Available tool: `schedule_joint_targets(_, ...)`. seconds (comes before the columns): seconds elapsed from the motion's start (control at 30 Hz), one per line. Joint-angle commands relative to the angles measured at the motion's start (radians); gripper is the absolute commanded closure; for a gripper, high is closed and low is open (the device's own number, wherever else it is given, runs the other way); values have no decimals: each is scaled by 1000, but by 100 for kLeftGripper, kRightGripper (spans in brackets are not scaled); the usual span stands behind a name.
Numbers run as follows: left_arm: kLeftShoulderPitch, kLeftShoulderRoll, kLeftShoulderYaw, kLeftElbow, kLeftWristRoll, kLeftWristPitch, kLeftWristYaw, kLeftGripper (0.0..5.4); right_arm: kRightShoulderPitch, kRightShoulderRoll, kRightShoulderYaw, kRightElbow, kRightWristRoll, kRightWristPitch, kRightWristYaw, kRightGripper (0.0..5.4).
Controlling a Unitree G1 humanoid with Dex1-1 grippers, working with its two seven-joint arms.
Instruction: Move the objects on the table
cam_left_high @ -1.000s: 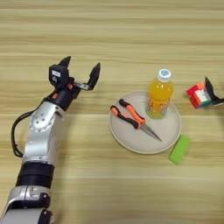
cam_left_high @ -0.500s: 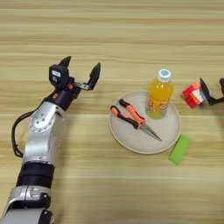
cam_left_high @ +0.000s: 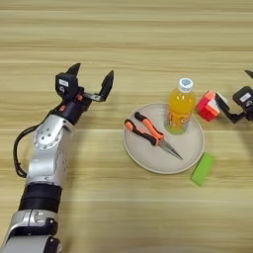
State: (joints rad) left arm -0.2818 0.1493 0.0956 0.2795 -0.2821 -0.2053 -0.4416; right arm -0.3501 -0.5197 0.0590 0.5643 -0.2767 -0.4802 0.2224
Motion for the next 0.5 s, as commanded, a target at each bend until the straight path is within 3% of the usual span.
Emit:
schedule_joint_targets(0.03, -9, 3, 2, -12, 6, 0, 2, 0, -12, -27, 60, 5, -78, -32, 1, 2)
schedule_joint_targets(0.3, -9, 2, 4, -13, 3, 1, 3, 0, -31, -53, 115, 6, -154, -70, -27, 2)
schedule_joint_targets(0.5, -9, 1, 4, -14, 4, 2, 6, 0, -28, -46, 91, -15, -103, -67, -21, 2)
